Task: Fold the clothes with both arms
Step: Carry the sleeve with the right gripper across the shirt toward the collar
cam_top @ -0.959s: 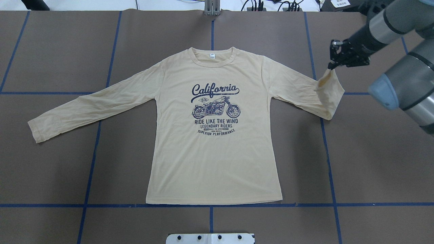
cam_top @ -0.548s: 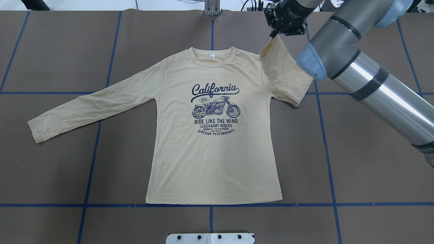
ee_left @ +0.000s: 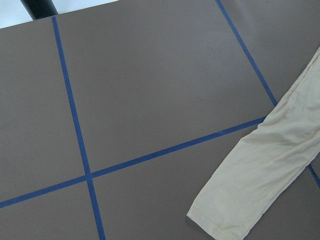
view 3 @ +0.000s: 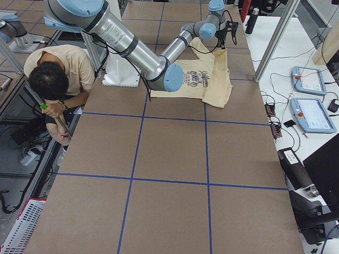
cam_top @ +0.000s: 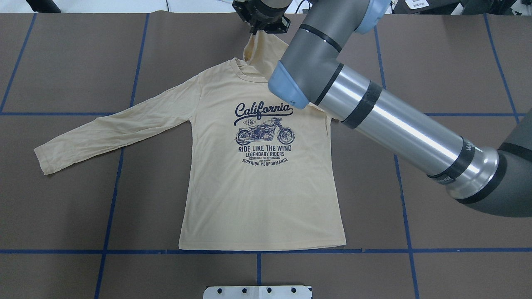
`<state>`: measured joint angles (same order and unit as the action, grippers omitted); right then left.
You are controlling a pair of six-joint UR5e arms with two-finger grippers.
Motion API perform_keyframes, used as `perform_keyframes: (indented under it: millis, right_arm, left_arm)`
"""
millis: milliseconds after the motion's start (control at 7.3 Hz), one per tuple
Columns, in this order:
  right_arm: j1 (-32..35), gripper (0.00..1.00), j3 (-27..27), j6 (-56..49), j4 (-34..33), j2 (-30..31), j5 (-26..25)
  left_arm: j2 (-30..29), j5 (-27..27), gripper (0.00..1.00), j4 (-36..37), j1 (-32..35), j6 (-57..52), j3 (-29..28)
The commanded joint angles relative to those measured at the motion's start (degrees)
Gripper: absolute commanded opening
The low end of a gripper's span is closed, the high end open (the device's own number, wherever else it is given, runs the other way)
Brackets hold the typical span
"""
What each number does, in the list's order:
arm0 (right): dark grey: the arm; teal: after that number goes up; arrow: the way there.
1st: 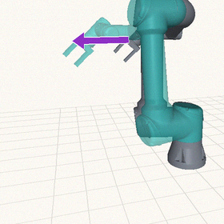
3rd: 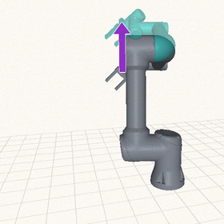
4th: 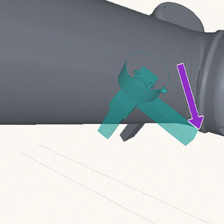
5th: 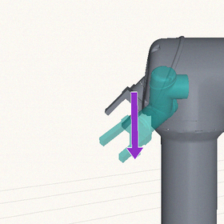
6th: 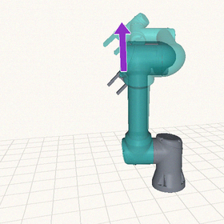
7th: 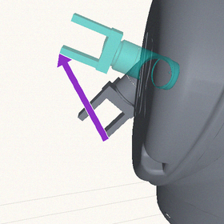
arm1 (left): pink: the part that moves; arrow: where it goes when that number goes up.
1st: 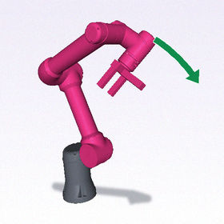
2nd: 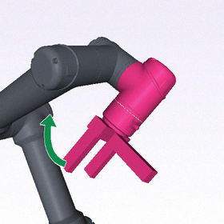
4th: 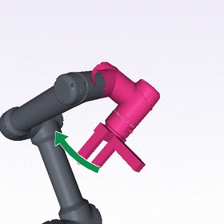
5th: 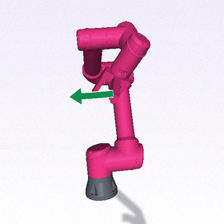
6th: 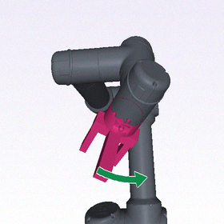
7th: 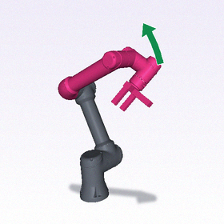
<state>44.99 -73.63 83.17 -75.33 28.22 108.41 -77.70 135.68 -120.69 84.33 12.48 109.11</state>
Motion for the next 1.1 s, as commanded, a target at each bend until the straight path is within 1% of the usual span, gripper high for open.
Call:
perform_keyframes:
  millis: [0,137,548,685,822,959]
  right_arm:
    - [-6.73,0.0,3.47,0.42,7.06,-2.65,-5.46]
    - [-8.07,0.0,6.36,0.42,8.86,-3.69,-7.93]
    - [-8.34,0.0,9.28,0.33,9.06,-3.79,-8.13]
    - [-8.52,0.58,11.03,0.42,9.06,-4.66,-8.48]
    - [-9.65,0.99,16.79,2.07,9.06,-9.37,-12.22]
    - [-9.92,0.99,19.46,3.22,10.8,-11.5,-13.04]
  left_arm:
    - [0.09,-0.07,1.0,-0.07,-0.13,0.0,-0.47]
    - [0.09,-0.07,1.0,-0.07,-0.13,0.0,-0.56]
    - [0.09,0.02,1.0,-0.07,-0.13,0.0,-0.47]
    - [0.09,-0.07,1.0,-0.07,-0.13,-0.09,-0.56]
    - [0.09,-0.07,1.0,-0.07,-0.13,0.0,-0.39]
    - [0.09,0.02,1.0,-0.16,-0.13,-0.09,-0.47]
